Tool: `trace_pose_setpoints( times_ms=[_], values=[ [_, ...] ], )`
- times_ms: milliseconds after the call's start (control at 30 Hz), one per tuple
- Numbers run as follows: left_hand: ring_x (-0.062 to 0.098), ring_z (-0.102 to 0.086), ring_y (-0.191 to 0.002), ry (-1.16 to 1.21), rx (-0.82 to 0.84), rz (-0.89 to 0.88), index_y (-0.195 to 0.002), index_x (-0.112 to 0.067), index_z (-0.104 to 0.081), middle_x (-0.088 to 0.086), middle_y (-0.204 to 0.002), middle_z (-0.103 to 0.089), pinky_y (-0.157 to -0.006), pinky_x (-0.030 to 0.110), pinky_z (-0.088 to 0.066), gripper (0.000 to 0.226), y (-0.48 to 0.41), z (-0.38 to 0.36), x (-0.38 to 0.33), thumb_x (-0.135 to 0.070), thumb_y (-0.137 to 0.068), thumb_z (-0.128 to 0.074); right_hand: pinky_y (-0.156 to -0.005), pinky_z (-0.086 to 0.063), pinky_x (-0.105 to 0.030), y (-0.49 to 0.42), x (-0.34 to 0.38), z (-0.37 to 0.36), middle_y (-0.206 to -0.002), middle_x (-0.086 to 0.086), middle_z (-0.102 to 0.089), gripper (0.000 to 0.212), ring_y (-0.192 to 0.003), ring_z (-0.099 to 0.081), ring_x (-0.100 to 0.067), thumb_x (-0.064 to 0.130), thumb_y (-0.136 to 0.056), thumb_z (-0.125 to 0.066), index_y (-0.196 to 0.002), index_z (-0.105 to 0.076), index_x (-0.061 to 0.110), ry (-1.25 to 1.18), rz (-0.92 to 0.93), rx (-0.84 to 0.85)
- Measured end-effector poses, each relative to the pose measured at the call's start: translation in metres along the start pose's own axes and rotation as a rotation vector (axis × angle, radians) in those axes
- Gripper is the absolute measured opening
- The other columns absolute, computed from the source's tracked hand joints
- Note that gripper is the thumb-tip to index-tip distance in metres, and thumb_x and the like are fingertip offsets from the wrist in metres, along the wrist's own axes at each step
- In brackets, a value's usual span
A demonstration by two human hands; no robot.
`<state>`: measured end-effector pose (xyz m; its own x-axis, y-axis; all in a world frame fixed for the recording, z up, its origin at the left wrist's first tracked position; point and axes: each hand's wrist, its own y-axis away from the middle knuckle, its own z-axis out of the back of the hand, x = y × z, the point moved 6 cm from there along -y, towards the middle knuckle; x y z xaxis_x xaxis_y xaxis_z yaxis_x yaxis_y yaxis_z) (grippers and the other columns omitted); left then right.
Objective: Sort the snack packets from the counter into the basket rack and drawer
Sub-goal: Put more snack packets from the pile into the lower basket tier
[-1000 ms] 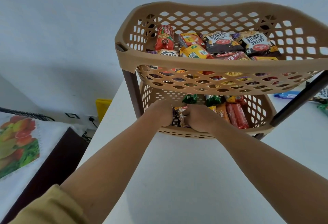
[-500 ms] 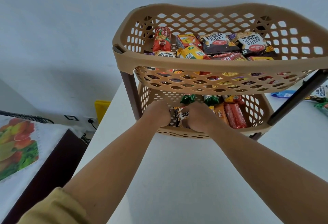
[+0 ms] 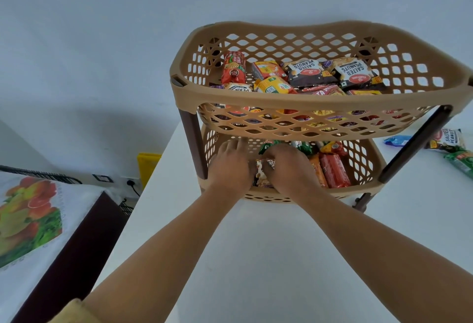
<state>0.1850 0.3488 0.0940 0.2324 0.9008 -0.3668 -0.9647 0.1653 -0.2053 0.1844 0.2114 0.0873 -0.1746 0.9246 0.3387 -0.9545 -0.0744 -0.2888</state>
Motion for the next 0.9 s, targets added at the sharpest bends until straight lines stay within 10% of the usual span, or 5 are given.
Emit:
trace_pose_setpoints(
  times_ms=[400,900],
  values=[
    [0.027,-0.047,-0.133,0.138,-0.221,-0.075,-0.143,-0.015,-0.037,0.007,-0.142,-0.051,-0.102,0.044,-0.047,0.067,0.101,0.014,-0.022,-0.060,-0.093,-0.038,-0.090,-0.046,-0.030,0.103,0.017,0.037,-0.109,0.007,-0.069,0.011,-0.108,-0.059,-0.011,0.021,-0.085,-0.067,-0.095,-0.073,0.023,-0.126,0.210,-0.256],
    [0.023,-0.053,-0.129,0.222,-0.011,-0.266,-0.143,-0.018,-0.038,0.004,-0.140,-0.056,-0.101,0.034,-0.037,0.067,0.142,-0.050,-0.156,-0.062,-0.092,-0.035,-0.095,-0.041,-0.018,0.216,-0.131,0.108,-0.116,0.017,-0.067,0.019,-0.112,-0.057,0.002,0.021,-0.082,-0.067,-0.099,-0.070,0.028,-0.082,-0.094,-0.292]
  ],
)
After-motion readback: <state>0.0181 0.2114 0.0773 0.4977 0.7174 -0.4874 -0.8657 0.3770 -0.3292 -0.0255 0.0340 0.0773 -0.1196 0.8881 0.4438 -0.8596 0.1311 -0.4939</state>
